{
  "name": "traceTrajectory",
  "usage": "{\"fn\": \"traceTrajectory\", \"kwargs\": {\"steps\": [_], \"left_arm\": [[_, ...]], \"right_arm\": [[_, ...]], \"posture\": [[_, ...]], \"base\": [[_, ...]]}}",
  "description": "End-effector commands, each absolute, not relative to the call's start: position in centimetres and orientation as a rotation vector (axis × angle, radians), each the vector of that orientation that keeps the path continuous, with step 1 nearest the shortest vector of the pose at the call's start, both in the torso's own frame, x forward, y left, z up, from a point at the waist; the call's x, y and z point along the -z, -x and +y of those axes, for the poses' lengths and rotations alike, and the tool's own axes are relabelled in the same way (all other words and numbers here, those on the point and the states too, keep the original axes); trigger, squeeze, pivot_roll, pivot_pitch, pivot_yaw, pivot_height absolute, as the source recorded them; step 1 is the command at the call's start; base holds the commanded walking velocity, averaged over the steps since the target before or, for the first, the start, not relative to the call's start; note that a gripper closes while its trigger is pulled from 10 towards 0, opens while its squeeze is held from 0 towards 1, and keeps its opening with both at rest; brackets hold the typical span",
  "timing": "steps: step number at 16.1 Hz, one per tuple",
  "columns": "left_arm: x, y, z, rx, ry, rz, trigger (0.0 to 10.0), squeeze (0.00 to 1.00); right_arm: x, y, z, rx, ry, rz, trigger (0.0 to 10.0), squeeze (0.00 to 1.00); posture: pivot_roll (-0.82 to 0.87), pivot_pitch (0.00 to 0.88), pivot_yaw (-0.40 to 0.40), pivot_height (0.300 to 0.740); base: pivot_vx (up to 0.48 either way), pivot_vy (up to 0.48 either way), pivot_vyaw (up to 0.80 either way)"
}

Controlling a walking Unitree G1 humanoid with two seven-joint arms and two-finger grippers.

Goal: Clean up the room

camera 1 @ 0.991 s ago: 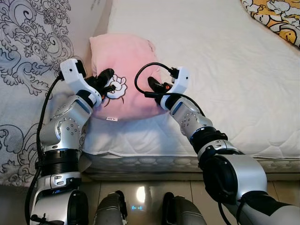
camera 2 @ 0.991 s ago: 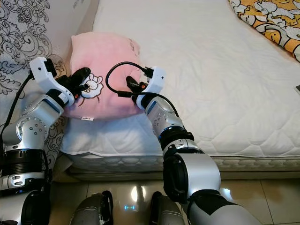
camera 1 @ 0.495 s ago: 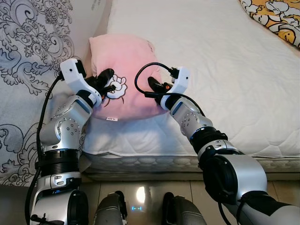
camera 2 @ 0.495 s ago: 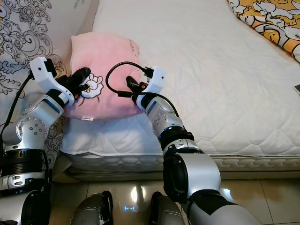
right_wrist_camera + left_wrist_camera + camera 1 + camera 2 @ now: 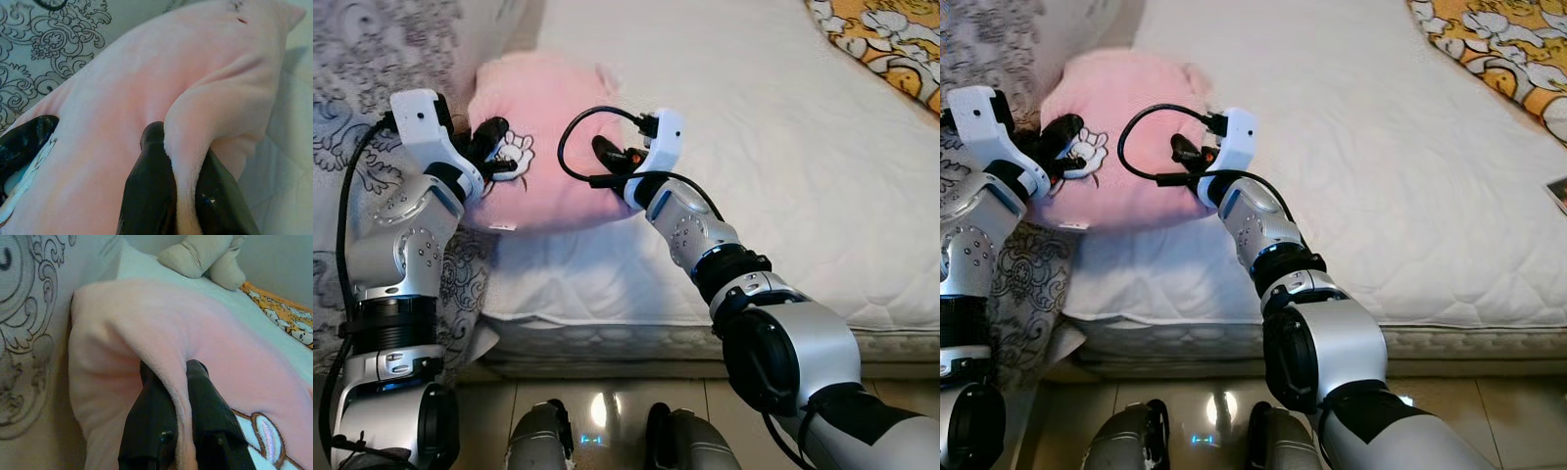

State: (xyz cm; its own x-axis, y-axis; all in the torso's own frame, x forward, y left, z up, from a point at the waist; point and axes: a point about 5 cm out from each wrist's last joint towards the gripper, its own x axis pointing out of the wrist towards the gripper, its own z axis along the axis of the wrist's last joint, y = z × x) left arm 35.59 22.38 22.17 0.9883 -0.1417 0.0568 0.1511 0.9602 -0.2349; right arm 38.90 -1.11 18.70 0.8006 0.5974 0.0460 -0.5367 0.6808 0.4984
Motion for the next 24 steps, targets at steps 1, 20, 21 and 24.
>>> {"fn": "traceTrajectory", "kwargs": {"steps": [1,20,21,24], "left_arm": [[-22.4,-35.7,22.1,0.162,0.226,-0.055,0.0,0.00],[-17.1,-37.6,24.4,-0.021,-0.175,-0.014,10.0,1.00],[-17.8,-37.5,24.7,-0.030,-0.216,-0.024,10.0,1.00],[-19.4,-37.2,25.5,-0.044,-0.297,-0.057,10.0,1.00]], "right_arm": [[-18.5,-38.8,-1.0,-0.644,-0.518,0.118,0.0,0.00],[-13.3,-37.0,-1.1,-0.572,-0.214,0.198,10.0,1.00],[-13.3,-37.0,-1.2,-0.568,-0.214,0.195,10.0,1.00],[-12.7,-36.8,-1.4,-0.556,-0.218,0.208,10.0,1.00]], "posture": [[0.08,0.136,-0.071,0.740],[0.08,0.174,-0.108,0.740],[0.07,0.171,-0.105,0.740],[0.08,0.169,-0.101,0.740]], "base": [[0.000,0.000,0.00],[0.000,0.000,0.00],[0.000,0.000,0.00],[0.000,0.000,0.00]]}}
